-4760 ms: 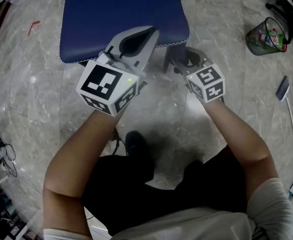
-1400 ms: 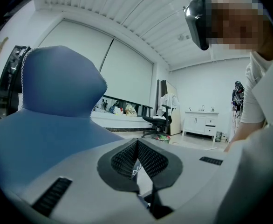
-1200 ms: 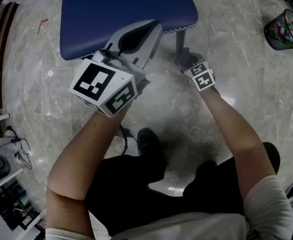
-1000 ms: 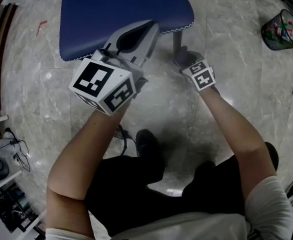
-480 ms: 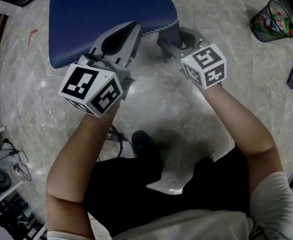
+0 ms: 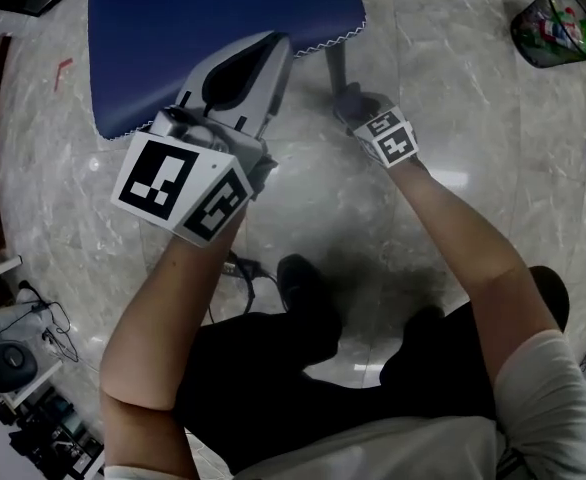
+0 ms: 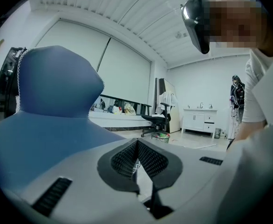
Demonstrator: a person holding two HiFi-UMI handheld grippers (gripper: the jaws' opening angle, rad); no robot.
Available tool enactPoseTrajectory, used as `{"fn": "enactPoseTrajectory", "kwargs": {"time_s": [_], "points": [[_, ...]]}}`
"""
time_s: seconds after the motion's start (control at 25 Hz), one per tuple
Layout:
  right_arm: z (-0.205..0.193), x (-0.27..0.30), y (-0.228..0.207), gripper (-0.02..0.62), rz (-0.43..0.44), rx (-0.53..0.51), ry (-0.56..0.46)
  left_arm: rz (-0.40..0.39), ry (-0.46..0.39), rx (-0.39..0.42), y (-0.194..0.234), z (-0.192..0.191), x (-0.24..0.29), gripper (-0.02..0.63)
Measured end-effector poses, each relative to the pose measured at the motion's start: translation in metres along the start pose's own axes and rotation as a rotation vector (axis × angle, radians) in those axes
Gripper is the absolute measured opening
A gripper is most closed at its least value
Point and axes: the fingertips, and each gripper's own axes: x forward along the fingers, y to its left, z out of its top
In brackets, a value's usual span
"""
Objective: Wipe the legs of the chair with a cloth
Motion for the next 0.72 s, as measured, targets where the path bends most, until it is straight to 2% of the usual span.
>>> {"fn": "enactPoseTrajectory", "kwargs": {"time_s": [0.12, 0.28, 0.36, 0.48, 0.6, 0.72], "points": [[-0.025, 0.016, 0.000, 0.144, -0.018, 0.058, 0.037, -0.011, -0.002, 0.003, -0.001, -0.001, 0.000, 0.006], [-0.008, 0.005, 0.003, 0.141, -0.015, 0.019, 0.051, -0.005, -0.003, 0.000, 0.001, -0.001, -0.001, 0.006], [0.021, -0.016, 0.005, 0.141, 0.002, -0.022, 0.001, -0.004, -0.001, -0.006, 0.000, -0.002, -0.001, 0.006], [0.088, -0.058, 0.009, 0.141, 0.027, -0.064, -0.117, -0.001, -0.004, -0.005, 0.000, -0.003, -0.001, 0.006], [0.154, -0.103, 0.014, 0.141, 0.030, -0.077, -0.242, 0.012, -0.020, -0.020, 0.002, -0.002, 0.001, 0.006], [0.210, -0.140, 0.018, 0.141, 0.024, -0.083, -0.342, 0.026, -0.001, 0.009, 0.002, -0.004, 0.005, 0.006]]}}
